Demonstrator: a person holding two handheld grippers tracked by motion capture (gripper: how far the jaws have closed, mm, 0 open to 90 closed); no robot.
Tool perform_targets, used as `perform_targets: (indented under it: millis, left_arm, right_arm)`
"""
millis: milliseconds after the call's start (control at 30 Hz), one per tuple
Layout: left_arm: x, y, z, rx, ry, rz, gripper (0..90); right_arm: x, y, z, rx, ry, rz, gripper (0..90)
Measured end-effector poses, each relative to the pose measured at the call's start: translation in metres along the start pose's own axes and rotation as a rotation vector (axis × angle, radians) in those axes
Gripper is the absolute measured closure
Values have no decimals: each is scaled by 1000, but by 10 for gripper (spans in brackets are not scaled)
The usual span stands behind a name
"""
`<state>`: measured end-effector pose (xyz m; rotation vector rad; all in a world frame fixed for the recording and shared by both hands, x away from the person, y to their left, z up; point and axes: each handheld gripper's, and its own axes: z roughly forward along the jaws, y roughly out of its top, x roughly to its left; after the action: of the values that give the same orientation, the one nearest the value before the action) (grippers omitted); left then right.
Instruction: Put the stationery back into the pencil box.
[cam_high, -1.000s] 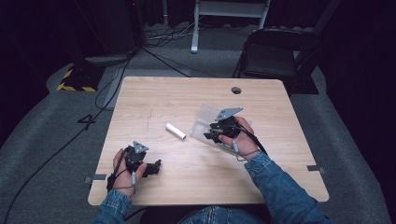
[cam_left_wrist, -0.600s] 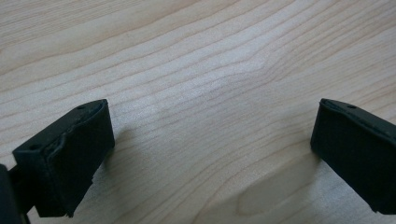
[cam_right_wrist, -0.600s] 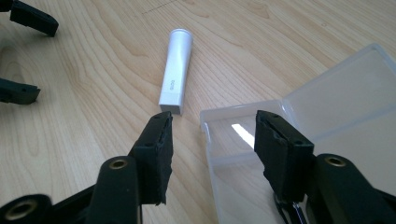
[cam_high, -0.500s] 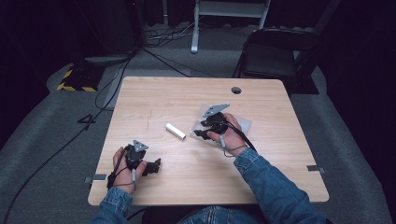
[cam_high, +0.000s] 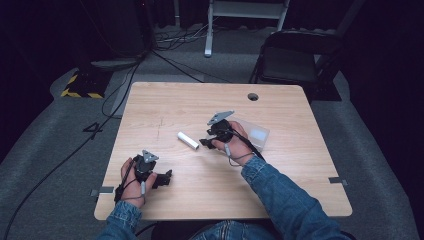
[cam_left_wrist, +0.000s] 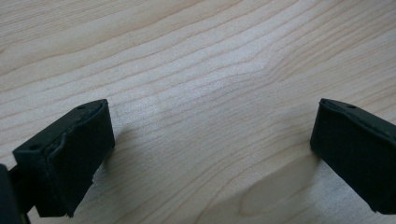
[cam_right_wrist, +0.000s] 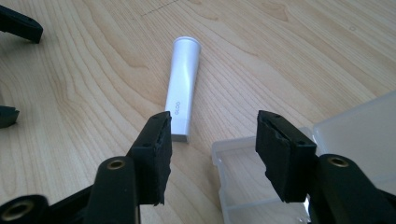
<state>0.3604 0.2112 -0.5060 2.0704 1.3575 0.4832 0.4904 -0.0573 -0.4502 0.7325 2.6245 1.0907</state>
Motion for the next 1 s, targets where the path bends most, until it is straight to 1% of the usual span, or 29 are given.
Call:
perform_targets:
  millis: [167, 233, 267, 367, 400, 467, 500, 667, 800, 1000]
  left_arm:
    - [0, 0, 0, 0, 0, 1, 0]
    - [0, 0, 0, 1, 0, 1, 0]
    - [0, 0, 0, 1, 0, 0, 0]
    - [0, 0, 0, 0, 0, 0, 0]
    - [0, 0, 0, -1, 0, -1, 0]
    - [0, 0, 0, 0, -1, 0, 0]
    - [0, 0, 0, -1, 0, -1, 0]
    - [0, 0, 0, -1, -1, -2, 0]
    - [0, 0, 0, -1, 0, -2, 0]
    - [0, 0, 0, -2, -1, -3, 0]
  right_arm:
    - [4, 4, 8, 7, 7, 1, 477]
    - [6, 4, 10, 10, 15, -3, 478]
    - [8, 5, 15, 16, 18, -10, 480]
    - [11, 7, 21, 24, 23, -8, 485]
    - [11, 7, 23, 28, 24, -20, 486]
    - [13, 9, 27, 29, 30, -17, 494]
    - [13, 11, 29, 35, 34, -23, 498]
    - [16, 13, 40, 55, 34, -24, 528]
    - [18, 13, 49, 80, 29, -43, 563]
    - [21, 12, 56, 102, 29, -52, 615]
